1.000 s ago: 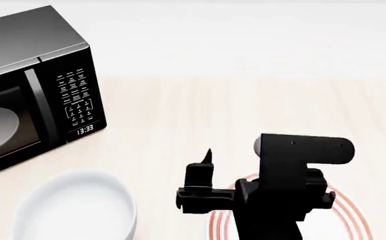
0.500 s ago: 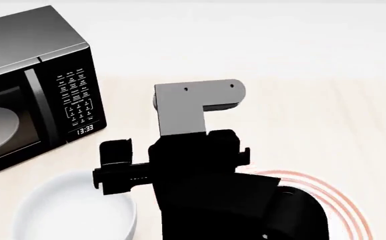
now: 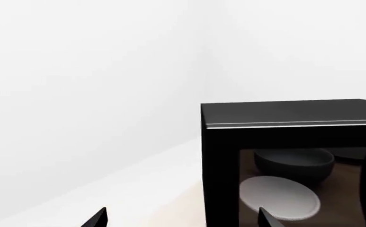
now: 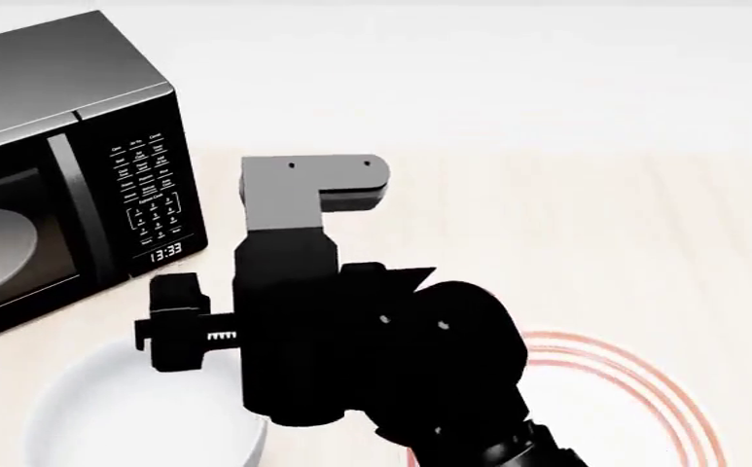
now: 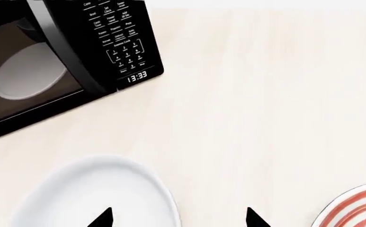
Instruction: Put the white bowl to the right of the plate.
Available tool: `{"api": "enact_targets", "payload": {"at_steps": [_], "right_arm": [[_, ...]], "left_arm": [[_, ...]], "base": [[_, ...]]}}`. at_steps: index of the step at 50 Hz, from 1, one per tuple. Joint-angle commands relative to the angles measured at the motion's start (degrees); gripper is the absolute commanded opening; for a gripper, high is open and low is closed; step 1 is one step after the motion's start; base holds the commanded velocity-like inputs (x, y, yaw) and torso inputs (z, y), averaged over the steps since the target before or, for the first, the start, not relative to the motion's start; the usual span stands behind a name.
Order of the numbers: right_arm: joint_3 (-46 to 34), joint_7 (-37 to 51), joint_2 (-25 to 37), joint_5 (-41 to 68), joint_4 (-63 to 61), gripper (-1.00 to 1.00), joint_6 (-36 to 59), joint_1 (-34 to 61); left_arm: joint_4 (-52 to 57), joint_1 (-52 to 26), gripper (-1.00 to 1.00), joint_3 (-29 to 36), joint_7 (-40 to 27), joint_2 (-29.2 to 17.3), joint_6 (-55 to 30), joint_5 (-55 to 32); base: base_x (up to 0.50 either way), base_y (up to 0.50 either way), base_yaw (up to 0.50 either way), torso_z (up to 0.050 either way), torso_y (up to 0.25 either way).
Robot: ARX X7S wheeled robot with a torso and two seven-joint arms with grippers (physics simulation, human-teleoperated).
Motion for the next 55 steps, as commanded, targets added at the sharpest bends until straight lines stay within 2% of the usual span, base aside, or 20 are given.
{"api": "enact_targets", "payload": {"at_steps": [1, 19, 40, 46, 55], "right_arm": [[-9.7, -0.5, -0.1, 8.6, 11.6, 1.0, -5.8, 4.5], [-25.9, -1.5, -0.2, 21.6, 20.4, 1.0, -14.4, 8.3], [-57.4, -11.8, -0.3, 45.9, 26.1, 1.0, -26.2, 15.2], [-61.5, -12.9, -0.3, 48.6, 26.1, 1.0, -27.8, 15.7], [-62.8, -12.9, -0.3, 48.9, 25.9, 1.0, -28.1, 15.6]], "left_arm": [[0.2, 0.7, 1.0, -0.6, -0.4, -0.1, 0.6, -0.3], [0.4, 1.2, 1.0, 0.2, -0.6, -0.3, 1.4, -0.1], [1.5, 1.9, 1.0, 1.4, -1.1, -0.6, 1.5, 0.3], [1.5, 1.9, 1.0, 1.5, -1.3, -0.7, 1.5, 0.3], [1.3, 1.7, 1.0, 1.7, -1.5, -0.9, 1.5, 0.2]], "base": [[0.0, 0.0, 0.0, 0.0, 0.0], [0.0, 0.0, 0.0, 0.0, 0.0], [0.0, 0.0, 0.0, 0.0, 0.0], [0.0, 0.0, 0.0, 0.0, 0.0], [0.0, 0.0, 0.0, 0.0, 0.0]]}}
